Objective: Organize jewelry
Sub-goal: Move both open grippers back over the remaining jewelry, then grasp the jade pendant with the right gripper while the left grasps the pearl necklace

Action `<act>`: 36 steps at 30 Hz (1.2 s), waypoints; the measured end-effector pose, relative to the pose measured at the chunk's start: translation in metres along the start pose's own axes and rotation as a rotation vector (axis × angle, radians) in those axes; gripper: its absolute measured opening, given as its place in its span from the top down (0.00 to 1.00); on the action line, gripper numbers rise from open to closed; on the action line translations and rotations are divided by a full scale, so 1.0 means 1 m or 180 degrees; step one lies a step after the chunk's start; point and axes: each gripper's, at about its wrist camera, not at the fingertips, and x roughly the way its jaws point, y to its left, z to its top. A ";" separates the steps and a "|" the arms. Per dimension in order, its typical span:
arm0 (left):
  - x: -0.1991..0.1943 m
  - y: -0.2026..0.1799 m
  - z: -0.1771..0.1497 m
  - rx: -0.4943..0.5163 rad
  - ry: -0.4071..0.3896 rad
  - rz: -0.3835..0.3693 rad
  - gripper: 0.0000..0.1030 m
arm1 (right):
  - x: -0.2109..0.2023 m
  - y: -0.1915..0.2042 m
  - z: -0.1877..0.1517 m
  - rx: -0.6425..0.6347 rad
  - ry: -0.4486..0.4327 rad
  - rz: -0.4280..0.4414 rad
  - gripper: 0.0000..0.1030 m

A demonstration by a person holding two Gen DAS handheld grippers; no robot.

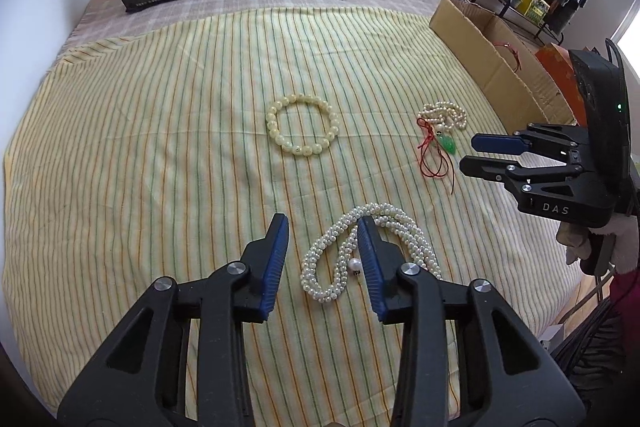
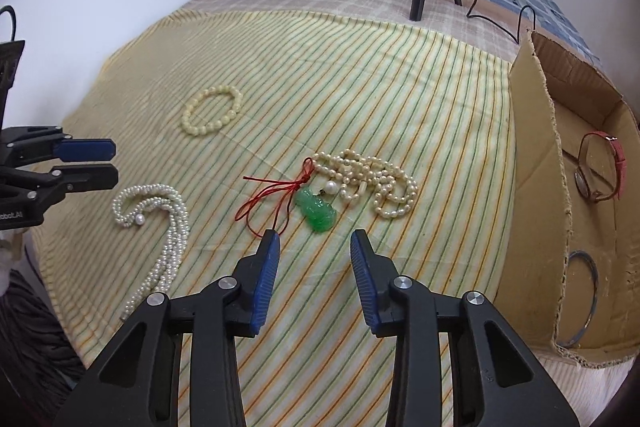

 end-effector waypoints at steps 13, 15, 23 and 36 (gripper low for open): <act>0.020 -0.011 0.000 0.0167 0.0171 -0.0098 0.65 | 0.013 0.001 0.005 -0.0055 0.0025 0.0068 0.70; 0.023 -0.019 -0.001 0.0279 0.0201 -0.0065 0.65 | 0.014 0.002 0.005 -0.0075 0.0028 0.0059 0.70; 0.042 -0.034 -0.004 0.0610 0.0287 0.0210 0.65 | 0.017 0.000 0.008 -0.0109 0.0005 0.0079 0.70; 0.049 -0.035 0.003 0.0595 0.0263 0.0274 0.65 | 0.020 0.005 0.008 -0.0210 -0.0036 0.0038 0.70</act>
